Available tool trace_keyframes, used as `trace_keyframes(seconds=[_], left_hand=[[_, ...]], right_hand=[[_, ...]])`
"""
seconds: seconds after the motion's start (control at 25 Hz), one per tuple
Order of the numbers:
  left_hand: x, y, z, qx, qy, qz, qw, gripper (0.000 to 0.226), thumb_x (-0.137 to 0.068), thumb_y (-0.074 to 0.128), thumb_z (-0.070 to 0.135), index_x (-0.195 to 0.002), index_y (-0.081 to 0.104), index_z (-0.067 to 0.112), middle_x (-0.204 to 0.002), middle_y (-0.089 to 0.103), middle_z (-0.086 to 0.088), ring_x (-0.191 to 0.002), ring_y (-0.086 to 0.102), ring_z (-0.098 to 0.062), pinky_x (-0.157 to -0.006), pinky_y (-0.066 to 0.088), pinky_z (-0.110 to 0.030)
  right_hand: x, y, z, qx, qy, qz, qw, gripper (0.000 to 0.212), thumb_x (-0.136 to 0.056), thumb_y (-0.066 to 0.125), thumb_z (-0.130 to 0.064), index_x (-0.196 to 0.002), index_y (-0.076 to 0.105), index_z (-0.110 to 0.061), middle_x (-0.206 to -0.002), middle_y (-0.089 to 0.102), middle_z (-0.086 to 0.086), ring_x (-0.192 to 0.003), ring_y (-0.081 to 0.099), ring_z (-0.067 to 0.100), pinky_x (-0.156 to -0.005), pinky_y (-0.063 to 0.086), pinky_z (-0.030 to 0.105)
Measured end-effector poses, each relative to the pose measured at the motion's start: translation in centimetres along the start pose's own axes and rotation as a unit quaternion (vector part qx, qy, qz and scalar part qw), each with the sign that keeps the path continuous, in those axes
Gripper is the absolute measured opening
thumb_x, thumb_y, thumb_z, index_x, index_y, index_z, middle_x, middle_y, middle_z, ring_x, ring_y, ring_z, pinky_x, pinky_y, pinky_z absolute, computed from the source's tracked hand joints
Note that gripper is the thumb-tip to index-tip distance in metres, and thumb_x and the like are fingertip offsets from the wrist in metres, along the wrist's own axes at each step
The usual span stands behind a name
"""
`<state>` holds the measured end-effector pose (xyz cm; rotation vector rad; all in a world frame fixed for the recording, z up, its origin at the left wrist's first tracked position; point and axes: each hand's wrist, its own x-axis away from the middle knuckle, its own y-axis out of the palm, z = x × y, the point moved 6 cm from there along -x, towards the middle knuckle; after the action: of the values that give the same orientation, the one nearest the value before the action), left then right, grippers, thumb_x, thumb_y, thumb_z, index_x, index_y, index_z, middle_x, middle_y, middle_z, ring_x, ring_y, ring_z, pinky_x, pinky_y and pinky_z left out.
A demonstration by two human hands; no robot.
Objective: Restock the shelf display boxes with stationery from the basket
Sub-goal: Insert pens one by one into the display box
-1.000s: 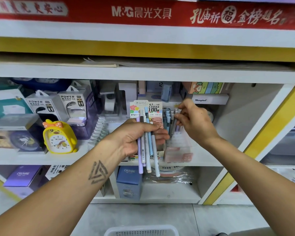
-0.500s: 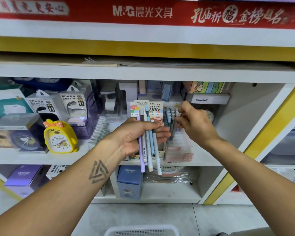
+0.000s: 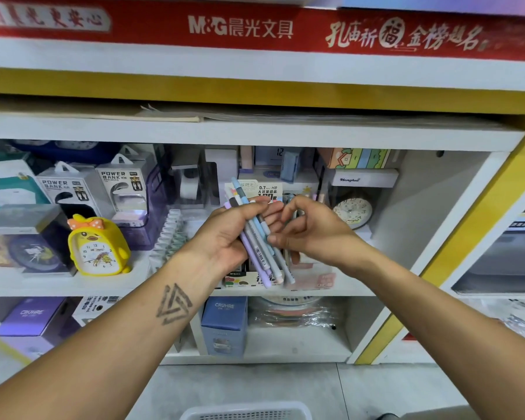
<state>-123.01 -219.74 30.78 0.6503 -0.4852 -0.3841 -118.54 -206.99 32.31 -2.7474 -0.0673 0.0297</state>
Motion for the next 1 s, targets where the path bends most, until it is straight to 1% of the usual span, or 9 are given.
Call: trace_keyframes(seconds=[0.12,0.24,0.32,0.4,0.52,0.64,0.76,0.88,1.0], left_hand=[[0.3,0.7,-0.7,0.004,-0.03,-0.029,0.999,0.009,-0.092,0.061,0.004,-0.093,0.07,0.0,-0.104,0.074,-0.022,-0.093,0.074,-0.031,-0.077,0.061,-0.048],[0.0,0.4,-0.5,-0.006,-0.03,-0.014,0.999,0.026,-0.094,0.059,0.009,-0.076,0.076,0.002,-0.099,0.075,-0.019,-0.089,0.075,-0.029,-0.081,0.06,-0.041],[-0.2,0.1,-0.4,0.013,-0.023,0.012,1.0,0.017,-0.095,0.057,0.004,-0.086,0.071,-0.002,-0.094,0.075,-0.023,-0.082,0.075,-0.031,-0.072,0.062,-0.04],[-0.1,-0.3,-0.4,0.003,-0.024,0.045,0.999,0.006,-0.092,0.063,0.004,-0.091,0.066,0.0,-0.078,0.074,-0.019,-0.065,0.074,-0.026,-0.055,0.061,-0.035],[0.0,-0.2,-0.9,-0.076,-0.053,0.05,0.994,0.012,-0.086,0.073,0.016,-0.081,0.065,0.009,-0.055,0.058,-0.001,-0.042,0.052,-0.01,-0.042,0.046,-0.021],[0.4,0.6,-1.6,-0.107,-0.089,0.017,0.99,0.026,-0.085,0.074,0.029,-0.068,0.062,0.013,-0.05,0.047,0.004,-0.039,0.039,-0.007,-0.039,0.038,-0.016],[0.8,1.0,-2.1,-0.101,-0.132,0.0,0.986,0.023,-0.087,0.068,0.026,-0.073,0.062,0.01,-0.054,0.047,0.003,-0.044,0.04,-0.007,-0.043,0.038,-0.016],[1.1,1.2,-2.5,-0.063,-0.172,-0.021,0.983,0.011,-0.088,0.065,0.016,-0.083,0.06,0.007,-0.065,0.052,-0.002,-0.051,0.045,-0.01,-0.048,0.044,-0.021],[1.2,1.0,-2.6,-0.061,-0.179,-0.034,0.981,0.005,-0.09,0.061,0.006,-0.086,0.059,0.004,-0.071,0.055,-0.007,-0.056,0.051,-0.015,-0.052,0.05,-0.025]], right_hand=[[0.3,-0.3,-0.3,-0.056,-0.01,-0.015,0.998,0.035,-0.083,0.079,-0.003,-0.104,0.05,-0.006,-0.075,0.069,0.024,-0.05,0.058,0.023,-0.045,0.041,0.027],[1.2,-1.9,-1.1,-0.057,-0.016,-0.073,0.996,0.053,-0.085,0.074,0.003,-0.13,0.051,-0.011,-0.078,0.067,0.031,-0.058,0.06,0.029,-0.05,0.05,0.032],[1.4,-4.2,-1.2,-0.065,-0.019,-0.026,0.997,0.076,-0.086,0.07,0.006,-0.149,0.039,-0.022,-0.08,0.069,0.03,-0.062,0.065,0.032,-0.057,0.056,0.032],[1.1,-6.8,-1.0,-0.063,-0.032,0.069,0.995,0.08,-0.087,0.067,0.009,-0.153,0.035,-0.021,-0.078,0.071,0.025,-0.061,0.067,0.027,-0.06,0.058,0.031],[0.7,-8.5,0.1,0.02,-0.041,0.154,0.987,0.07,-0.088,0.064,0.009,-0.147,0.042,-0.022,-0.073,0.071,0.022,-0.064,0.07,0.034,-0.067,0.063,0.044],[0.3,-8.7,1.0,0.113,-0.073,0.215,0.967,0.039,-0.091,0.064,-0.001,-0.12,0.049,-0.022,-0.069,0.071,0.013,-0.063,0.073,0.024,-0.069,0.062,0.049],[-0.1,-8.1,1.2,0.188,-0.098,0.236,0.948,0.022,-0.095,0.065,-0.017,-0.103,0.049,-0.029,-0.073,0.071,0.002,-0.068,0.072,0.012,-0.072,0.062,0.045],[-0.6,-7.2,1.6,0.219,-0.115,0.218,0.944,0.019,-0.097,0.062,-0.019,-0.103,0.048,-0.029,-0.074,0.07,-0.002,-0.07,0.072,0.007,-0.071,0.061,0.046],[-0.9,-6.6,1.8,0.225,-0.127,0.206,0.944,0.018,-0.099,0.059,-0.017,-0.104,0.047,-0.028,-0.075,0.069,-0.001,-0.073,0.072,0.011,-0.071,0.061,0.048]])
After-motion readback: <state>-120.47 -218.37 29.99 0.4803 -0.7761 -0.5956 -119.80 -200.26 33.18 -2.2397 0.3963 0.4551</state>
